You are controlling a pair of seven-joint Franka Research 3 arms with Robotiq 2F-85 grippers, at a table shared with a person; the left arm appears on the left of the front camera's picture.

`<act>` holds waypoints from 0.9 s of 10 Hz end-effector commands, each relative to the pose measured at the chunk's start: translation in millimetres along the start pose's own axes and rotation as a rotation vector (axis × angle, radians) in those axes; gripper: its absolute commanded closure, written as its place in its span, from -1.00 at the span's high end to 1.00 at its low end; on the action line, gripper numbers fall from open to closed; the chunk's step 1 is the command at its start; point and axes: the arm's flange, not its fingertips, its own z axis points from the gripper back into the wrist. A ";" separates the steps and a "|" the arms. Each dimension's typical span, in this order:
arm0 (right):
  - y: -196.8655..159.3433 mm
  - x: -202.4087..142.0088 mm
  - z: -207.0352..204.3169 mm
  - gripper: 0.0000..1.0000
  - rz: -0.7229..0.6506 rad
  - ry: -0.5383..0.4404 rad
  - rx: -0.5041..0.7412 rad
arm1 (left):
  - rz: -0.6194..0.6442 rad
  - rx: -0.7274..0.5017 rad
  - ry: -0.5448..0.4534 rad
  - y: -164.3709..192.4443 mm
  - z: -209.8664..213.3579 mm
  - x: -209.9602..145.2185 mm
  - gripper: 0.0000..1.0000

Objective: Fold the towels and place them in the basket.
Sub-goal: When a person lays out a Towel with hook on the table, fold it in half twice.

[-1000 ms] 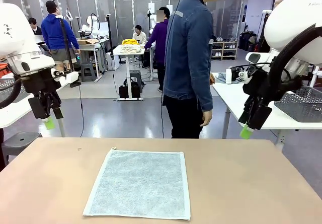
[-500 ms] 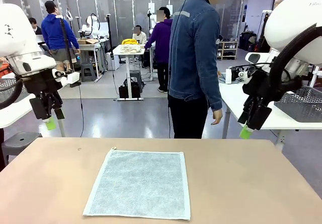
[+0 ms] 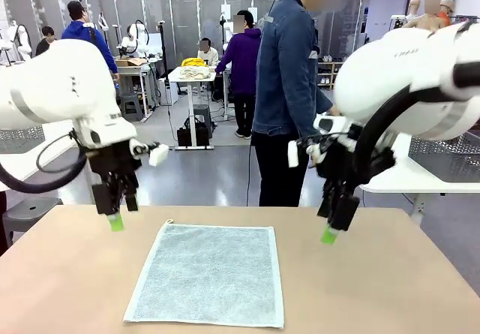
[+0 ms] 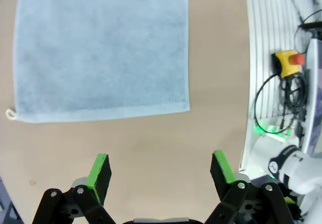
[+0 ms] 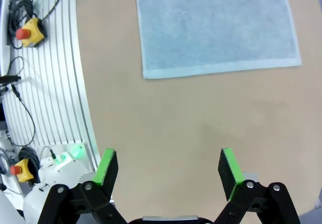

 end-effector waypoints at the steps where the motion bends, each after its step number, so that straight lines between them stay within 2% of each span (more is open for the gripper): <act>1: 6.0 13.2 -28.9 1.00 -0.022 0.075 -0.023 | -0.002 0.024 0.072 -10.2 -26.7 0.2 1.00; 4: 22.7 26.8 -79.4 1.00 -0.009 0.169 -0.032 | -0.007 0.053 0.146 -36.7 -69.6 11.5 1.00; 9: 50.6 33.6 -124.3 1.00 0.016 0.192 -0.052 | -0.039 0.119 0.188 -87.8 -107.0 17.1 1.00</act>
